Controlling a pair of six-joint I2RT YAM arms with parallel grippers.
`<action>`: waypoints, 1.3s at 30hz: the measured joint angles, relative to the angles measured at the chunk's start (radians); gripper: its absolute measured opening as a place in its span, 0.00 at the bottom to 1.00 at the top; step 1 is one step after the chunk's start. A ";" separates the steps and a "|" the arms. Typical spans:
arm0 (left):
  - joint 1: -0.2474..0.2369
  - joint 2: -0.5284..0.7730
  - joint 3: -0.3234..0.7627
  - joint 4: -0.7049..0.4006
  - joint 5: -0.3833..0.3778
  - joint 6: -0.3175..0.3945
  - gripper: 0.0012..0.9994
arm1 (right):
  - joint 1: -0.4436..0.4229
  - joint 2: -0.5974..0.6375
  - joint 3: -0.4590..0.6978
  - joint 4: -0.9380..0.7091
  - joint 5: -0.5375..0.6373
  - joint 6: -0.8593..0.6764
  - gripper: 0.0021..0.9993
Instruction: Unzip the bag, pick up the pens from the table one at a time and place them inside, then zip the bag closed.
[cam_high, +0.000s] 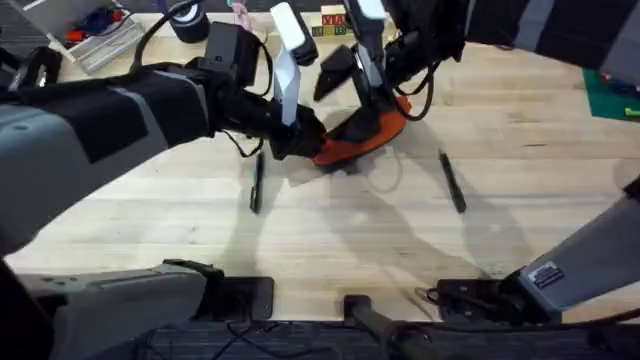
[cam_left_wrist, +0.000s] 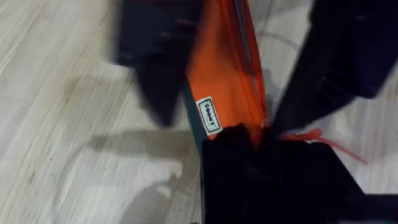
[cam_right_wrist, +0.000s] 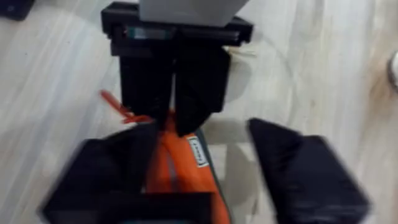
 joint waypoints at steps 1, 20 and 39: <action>-0.002 0.000 0.000 -0.003 0.000 0.001 0.04 | -0.001 -0.002 0.005 0.004 -0.002 0.000 0.93; 0.000 0.000 0.000 0.012 -0.004 0.002 0.04 | -0.096 -0.081 0.010 -0.031 -0.022 0.004 1.00; 0.000 0.000 0.000 0.012 -0.002 -0.001 0.99 | -0.166 -0.148 0.010 -0.054 -0.026 0.004 1.00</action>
